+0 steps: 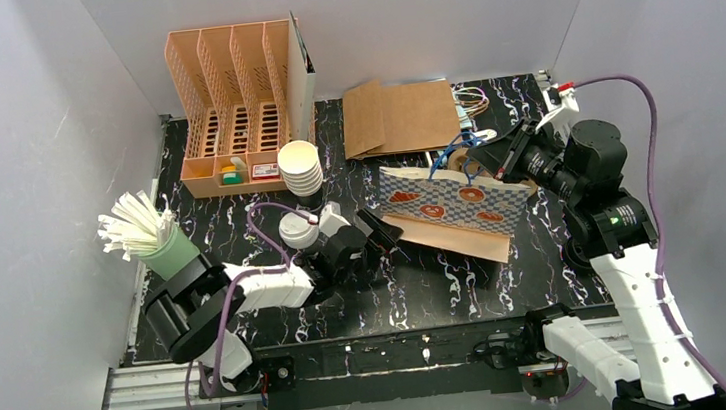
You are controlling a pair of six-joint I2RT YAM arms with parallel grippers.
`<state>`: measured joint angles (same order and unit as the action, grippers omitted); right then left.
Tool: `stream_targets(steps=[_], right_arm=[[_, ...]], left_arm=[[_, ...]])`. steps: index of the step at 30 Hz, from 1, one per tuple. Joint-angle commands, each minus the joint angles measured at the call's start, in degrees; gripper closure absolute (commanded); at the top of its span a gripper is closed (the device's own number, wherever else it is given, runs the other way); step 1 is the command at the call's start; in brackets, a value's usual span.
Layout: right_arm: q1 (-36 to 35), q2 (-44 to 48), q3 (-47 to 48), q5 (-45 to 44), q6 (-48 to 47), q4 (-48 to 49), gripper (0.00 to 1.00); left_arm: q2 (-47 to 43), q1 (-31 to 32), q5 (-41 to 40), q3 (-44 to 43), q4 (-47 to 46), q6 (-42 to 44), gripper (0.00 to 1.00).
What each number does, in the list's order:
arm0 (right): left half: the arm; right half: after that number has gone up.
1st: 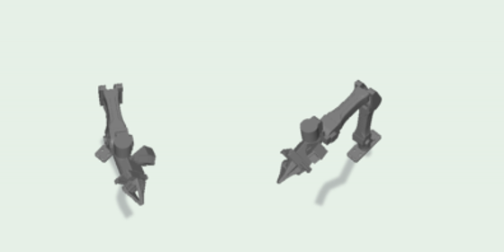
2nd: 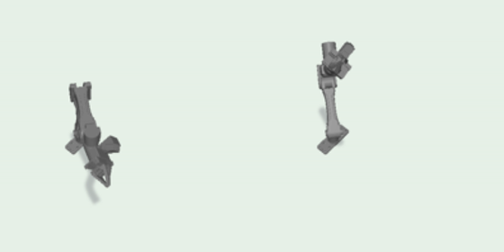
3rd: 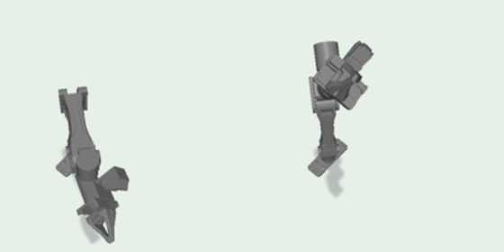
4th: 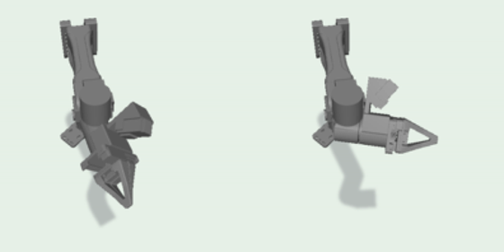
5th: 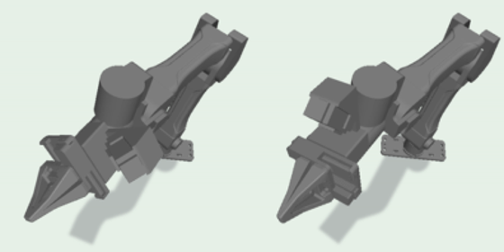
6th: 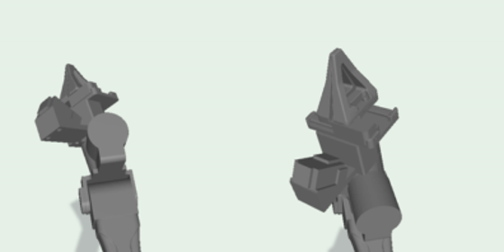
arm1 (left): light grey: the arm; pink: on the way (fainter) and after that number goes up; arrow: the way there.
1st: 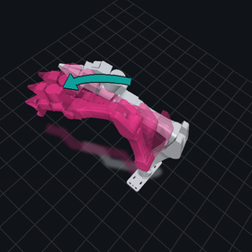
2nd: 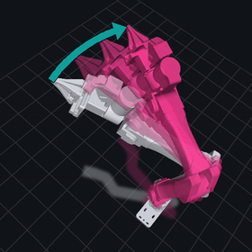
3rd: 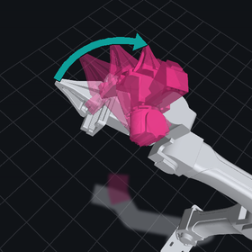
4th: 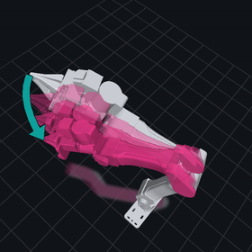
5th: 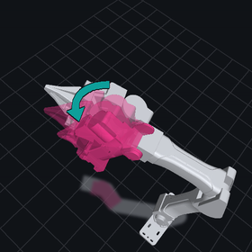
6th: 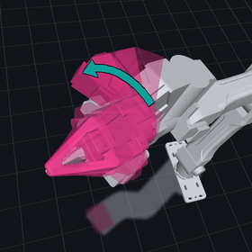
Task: Pack the takeout coffee
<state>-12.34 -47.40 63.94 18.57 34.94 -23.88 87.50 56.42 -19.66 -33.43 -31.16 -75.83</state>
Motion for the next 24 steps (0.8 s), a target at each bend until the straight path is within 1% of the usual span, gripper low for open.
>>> stream_targets(steps=[1,5,10,14,20,24], right_arm=[[0.3,1.2,1.0,0.4,0.9,2.3,0.99],[0.3,0.3,3.9,-1.0,1.4,2.5,0.99],[0.4,-2.5,10.6,-2.2,2.9,1.8,0.99],[0.3,-4.1,13.9,-2.0,4.9,2.1,0.99],[0.3,-5.5,16.3,-2.3,6.1,2.8,0.99],[0.3,-5.6,14.8,-3.4,5.7,3.0,0.99]], left_arm=[[2.4,-1.7,5.3,0.4,-2.8,-0.4,0.06],[5.0,-1.7,5.8,1.1,-2.3,-0.6,0.08],[8.6,-1.7,6.5,1.4,-2.8,-0.2,0.08],[10.3,-1.7,6.6,0.9,-3.5,1.2,0.08],[10.9,-1.8,6.6,-0.2,-3.5,3.9,0.08],[7.9,-1.7,8.3,0.3,-2.9,6.2,0.09]])
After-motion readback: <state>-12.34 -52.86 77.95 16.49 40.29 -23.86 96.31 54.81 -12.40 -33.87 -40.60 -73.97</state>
